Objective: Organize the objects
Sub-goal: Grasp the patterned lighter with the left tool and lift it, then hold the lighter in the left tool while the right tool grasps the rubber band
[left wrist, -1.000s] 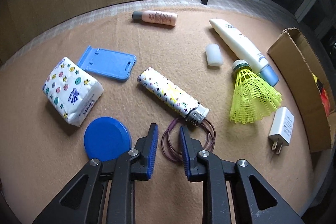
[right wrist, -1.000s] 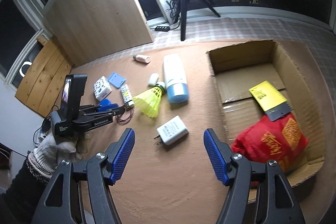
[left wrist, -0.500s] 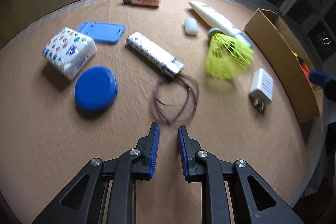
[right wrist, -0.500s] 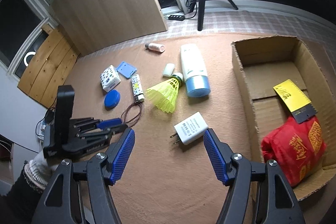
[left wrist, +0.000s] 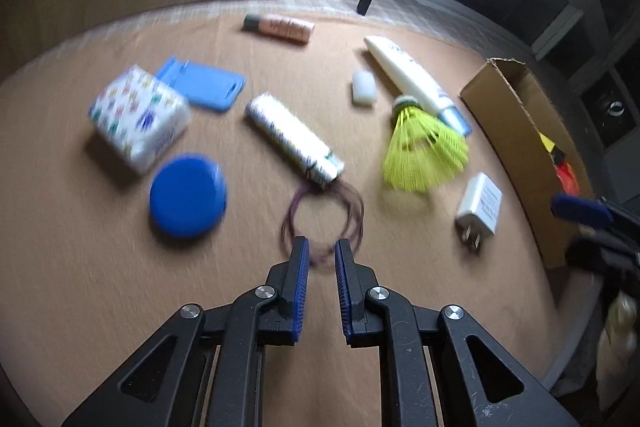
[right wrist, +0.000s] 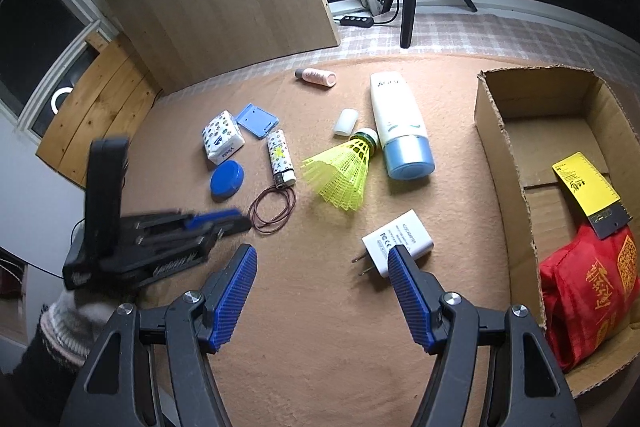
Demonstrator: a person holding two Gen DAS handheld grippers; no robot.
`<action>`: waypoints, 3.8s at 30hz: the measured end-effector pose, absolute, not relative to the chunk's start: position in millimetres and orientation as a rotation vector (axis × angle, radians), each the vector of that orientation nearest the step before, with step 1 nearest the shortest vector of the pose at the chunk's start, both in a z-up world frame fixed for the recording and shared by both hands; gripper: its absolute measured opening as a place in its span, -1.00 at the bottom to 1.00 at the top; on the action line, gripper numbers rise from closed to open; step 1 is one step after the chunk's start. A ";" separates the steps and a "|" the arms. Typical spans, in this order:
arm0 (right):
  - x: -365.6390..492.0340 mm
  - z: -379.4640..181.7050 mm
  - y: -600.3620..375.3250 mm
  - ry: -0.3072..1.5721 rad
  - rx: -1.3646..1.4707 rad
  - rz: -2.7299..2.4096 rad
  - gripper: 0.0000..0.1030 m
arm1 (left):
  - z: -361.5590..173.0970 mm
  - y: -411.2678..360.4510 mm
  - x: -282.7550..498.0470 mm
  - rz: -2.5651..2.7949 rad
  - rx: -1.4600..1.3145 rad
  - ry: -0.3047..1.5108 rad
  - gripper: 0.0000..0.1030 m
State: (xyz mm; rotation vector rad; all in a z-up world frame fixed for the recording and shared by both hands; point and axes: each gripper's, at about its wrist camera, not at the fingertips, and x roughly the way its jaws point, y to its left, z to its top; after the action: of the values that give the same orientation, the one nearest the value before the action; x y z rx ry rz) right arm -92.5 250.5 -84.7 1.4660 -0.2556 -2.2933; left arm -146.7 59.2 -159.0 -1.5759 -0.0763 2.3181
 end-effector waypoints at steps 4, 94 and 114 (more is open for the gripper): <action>-87.0 -86.4 256.4 -0.264 1.476 -2.294 0.25 | -161.5 68.8 -169.3 2.349 -1.608 0.047 -0.72; -83.5 -160.2 155.8 0.399 1.619 -2.136 0.35 | -177.3 35.8 -82.1 2.366 -1.616 -0.008 -0.52; -76.5 -151.5 172.6 0.373 1.600 -2.165 -0.93 | -175.1 38.1 -68.1 2.349 -1.619 -0.061 -0.53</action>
State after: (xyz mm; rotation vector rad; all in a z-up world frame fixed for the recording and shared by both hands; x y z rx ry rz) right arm -76.5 172.6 -151.5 1.5998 0.3727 -2.1650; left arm -68.1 38.1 -175.1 -1.6192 -0.0606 2.3491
